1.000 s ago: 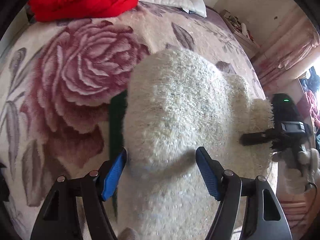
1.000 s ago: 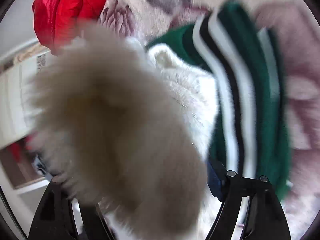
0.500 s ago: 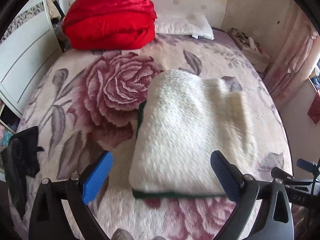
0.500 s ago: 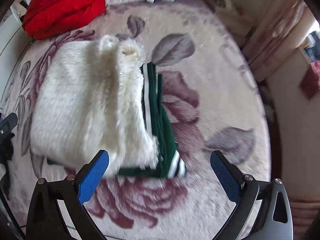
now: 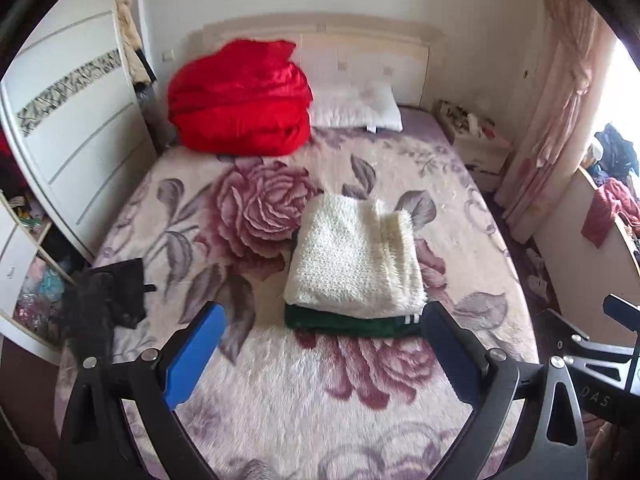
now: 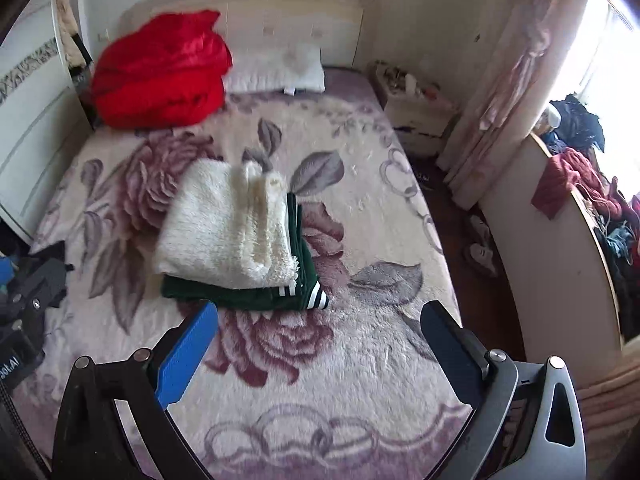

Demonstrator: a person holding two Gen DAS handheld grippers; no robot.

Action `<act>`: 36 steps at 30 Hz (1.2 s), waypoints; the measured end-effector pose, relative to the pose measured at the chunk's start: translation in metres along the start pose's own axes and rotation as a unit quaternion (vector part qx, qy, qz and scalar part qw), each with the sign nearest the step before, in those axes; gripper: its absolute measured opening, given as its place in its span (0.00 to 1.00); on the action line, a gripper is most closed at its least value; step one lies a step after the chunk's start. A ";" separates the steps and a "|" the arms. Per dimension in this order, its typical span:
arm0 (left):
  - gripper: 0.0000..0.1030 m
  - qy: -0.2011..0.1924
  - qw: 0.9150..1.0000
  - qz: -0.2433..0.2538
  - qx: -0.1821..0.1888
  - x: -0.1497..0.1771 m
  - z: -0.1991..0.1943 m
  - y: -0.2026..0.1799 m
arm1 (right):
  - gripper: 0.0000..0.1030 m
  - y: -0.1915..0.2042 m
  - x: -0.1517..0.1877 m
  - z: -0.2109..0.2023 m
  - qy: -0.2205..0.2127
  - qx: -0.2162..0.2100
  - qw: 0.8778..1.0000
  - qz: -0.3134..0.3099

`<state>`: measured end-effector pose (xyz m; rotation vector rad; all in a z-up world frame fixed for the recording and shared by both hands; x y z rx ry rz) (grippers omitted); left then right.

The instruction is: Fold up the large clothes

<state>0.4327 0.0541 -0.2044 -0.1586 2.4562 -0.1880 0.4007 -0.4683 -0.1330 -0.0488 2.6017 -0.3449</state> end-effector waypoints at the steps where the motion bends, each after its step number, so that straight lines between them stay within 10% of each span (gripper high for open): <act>1: 0.98 -0.005 1.000 0.000 0.003 0.001 -0.016 0.000 | 1.00 -0.004 0.004 -0.023 -0.007 0.001 1.000 0.003; 16: 0.98 -0.064 0.998 0.005 0.012 0.029 -0.208 -0.002 | 1.00 -0.024 0.058 -0.263 -0.079 0.014 0.997 0.004; 36: 0.98 -0.087 0.996 -0.017 -0.009 0.054 -0.259 0.013 | 1.00 -0.033 0.082 -0.355 -0.118 0.020 0.993 -0.009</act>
Point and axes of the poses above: each gripper's, at about its wrist camera, not at the fingertips, and z roughly the way its jaws point, y to its left, x to its underside, the point moved 4 cm from there along z, roughly the way its jaws point, and after that the axes turned 12 degrees about -z, right-handed, at the moved point
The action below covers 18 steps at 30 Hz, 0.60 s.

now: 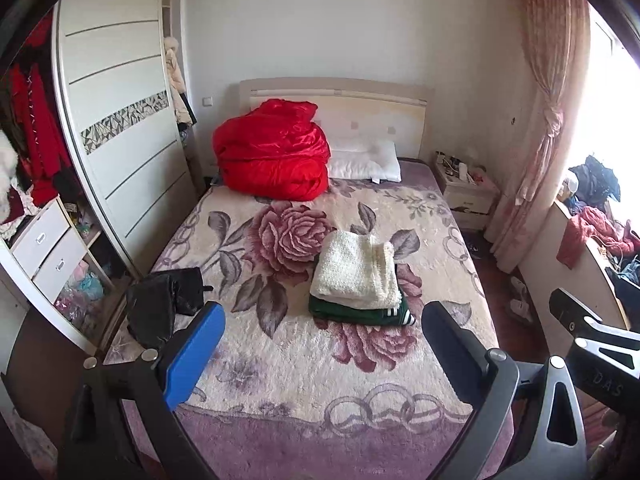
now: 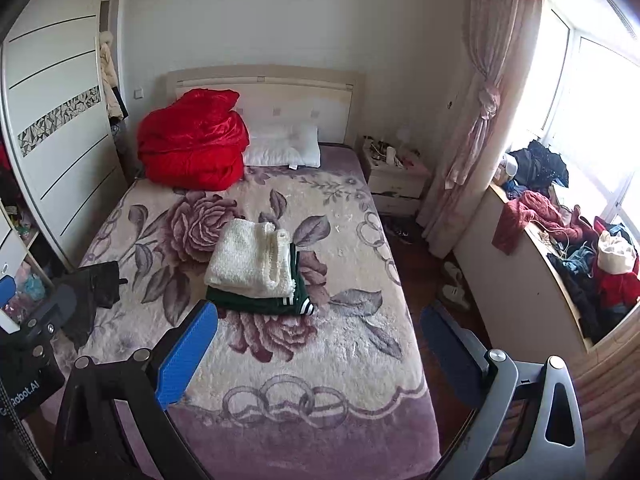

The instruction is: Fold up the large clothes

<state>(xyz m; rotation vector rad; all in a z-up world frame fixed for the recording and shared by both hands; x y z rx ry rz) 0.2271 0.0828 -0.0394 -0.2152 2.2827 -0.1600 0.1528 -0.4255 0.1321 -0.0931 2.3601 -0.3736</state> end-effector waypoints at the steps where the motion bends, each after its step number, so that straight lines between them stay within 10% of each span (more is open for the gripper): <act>1: 0.98 -0.005 1.000 0.001 -0.001 -0.001 -0.001 0.000 | 1.00 0.000 0.000 -0.001 -0.002 -0.001 1.000 0.000; 18: 1.00 -0.030 1.000 -0.001 -0.003 -0.005 -0.020 0.000 | 1.00 -0.004 -0.010 -0.014 -0.030 -0.007 0.999 -0.009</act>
Point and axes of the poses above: each gripper's, at about its wrist camera, not at the fingertips, and z roughly the way its jaws point, y to its left, x to its underside, the point moved 4 cm from there along z, roughly the way its jaws point, and after that the axes turned 12 degrees about -z, right-handed, at the moved point
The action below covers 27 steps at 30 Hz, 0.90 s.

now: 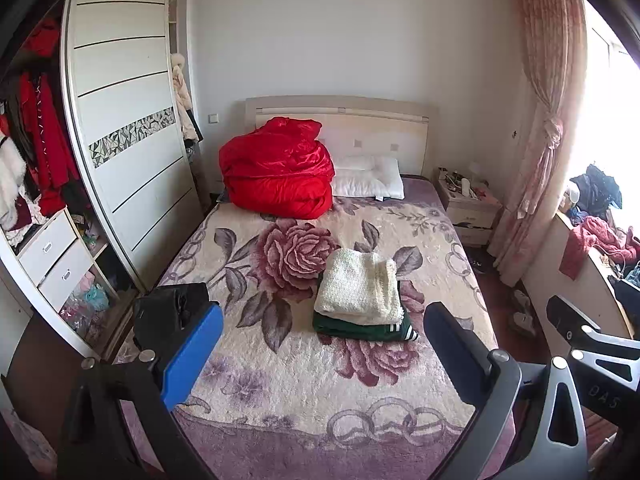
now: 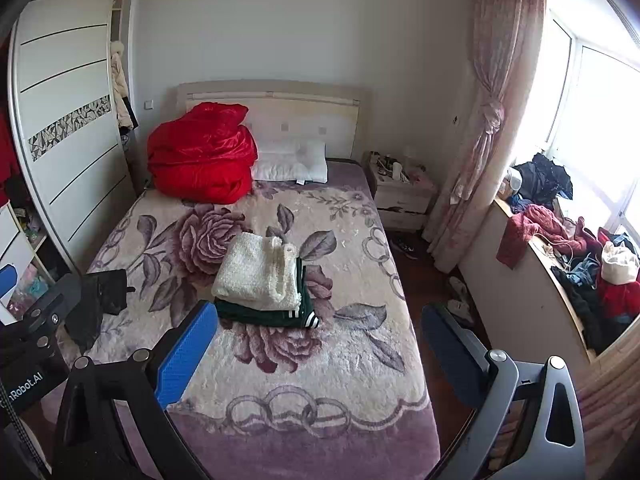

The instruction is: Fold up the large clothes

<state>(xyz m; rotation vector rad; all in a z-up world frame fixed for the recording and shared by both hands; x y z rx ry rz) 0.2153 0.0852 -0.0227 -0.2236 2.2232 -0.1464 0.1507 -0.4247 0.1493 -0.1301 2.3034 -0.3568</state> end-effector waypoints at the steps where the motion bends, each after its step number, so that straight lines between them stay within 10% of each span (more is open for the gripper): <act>1: 1.00 0.001 1.000 0.000 0.001 0.000 0.000 -0.001 | 1.00 0.000 0.000 0.000 -0.001 0.000 1.000 -0.001; 27: 1.00 -0.003 1.000 -0.005 0.001 -0.003 -0.006 -0.003 | 1.00 0.001 0.005 -0.005 -0.008 -0.002 1.000 -0.004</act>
Point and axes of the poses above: each gripper's, at about its wrist camera, not at the fingertips, and z roughly the way its jaws point, y to its left, x to its underside, the point moved 4 cm from there along z, roughly the way its jaws point, and after that the axes turned 12 degrees about -z, right-handed, at the moved point
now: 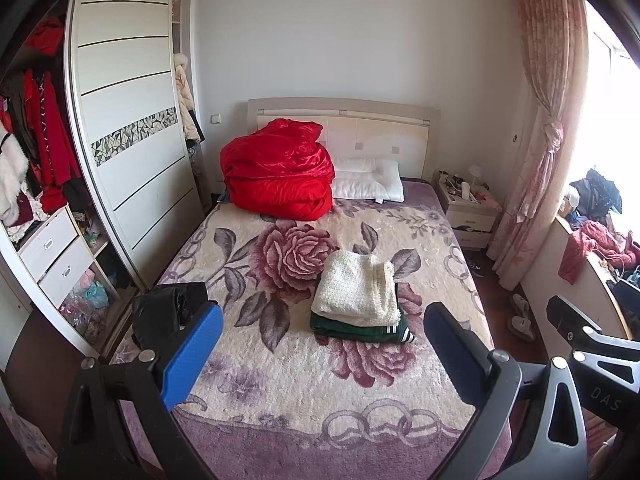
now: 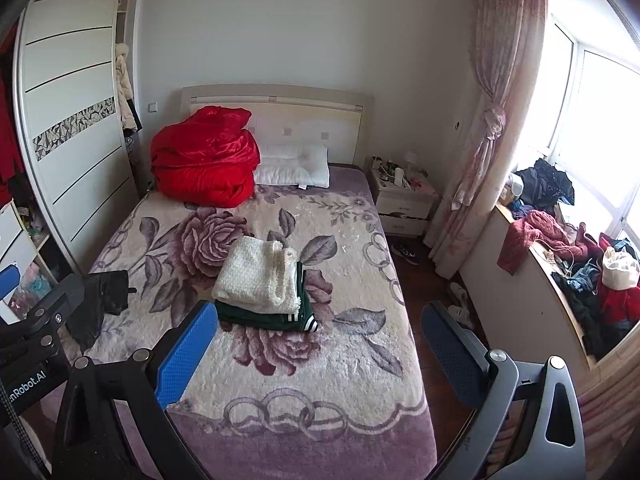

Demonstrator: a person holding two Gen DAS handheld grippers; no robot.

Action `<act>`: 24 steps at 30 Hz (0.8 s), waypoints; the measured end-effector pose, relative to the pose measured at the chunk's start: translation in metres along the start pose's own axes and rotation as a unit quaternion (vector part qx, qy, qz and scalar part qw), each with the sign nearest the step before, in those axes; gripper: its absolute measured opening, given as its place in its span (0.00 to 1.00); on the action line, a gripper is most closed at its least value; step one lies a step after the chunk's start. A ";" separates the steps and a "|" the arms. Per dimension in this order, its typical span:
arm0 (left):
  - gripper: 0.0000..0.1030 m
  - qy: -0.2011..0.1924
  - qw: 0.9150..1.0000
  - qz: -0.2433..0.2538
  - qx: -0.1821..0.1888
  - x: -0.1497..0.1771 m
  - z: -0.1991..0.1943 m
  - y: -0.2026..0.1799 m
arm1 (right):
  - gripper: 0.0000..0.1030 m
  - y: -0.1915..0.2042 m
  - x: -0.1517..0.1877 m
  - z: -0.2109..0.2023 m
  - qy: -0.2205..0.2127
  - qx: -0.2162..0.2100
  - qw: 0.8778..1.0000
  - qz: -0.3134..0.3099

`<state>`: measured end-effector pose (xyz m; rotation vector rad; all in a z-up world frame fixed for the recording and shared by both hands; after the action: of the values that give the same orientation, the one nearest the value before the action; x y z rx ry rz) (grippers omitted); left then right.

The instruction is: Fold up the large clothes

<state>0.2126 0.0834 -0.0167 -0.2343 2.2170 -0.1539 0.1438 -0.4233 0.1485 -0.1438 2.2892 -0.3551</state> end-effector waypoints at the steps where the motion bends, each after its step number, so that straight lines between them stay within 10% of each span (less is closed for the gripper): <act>1: 1.00 0.001 1.000 0.000 0.001 0.000 0.000 0.000 | 1.00 0.000 -0.001 0.000 0.000 -0.001 1.000 0.001; 24: 1.00 -0.005 1.000 0.001 -0.001 -0.004 -0.005 0.000 | 1.00 0.005 0.006 -0.018 -0.001 -0.002 1.000 0.011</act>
<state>0.2106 0.0848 -0.0104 -0.2341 2.2072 -0.1482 0.1270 -0.4159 0.1543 -0.1211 2.2880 -0.3385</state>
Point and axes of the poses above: each gripper's, at about its wrist camera, not at the fingertips, and z roughly the way its jaws point, y to its left, x to its underside, the point moved 4 cm from there along z, roughly the way its jaws point, and after that the axes turned 12 degrees about -z, right-handed, at the moved point
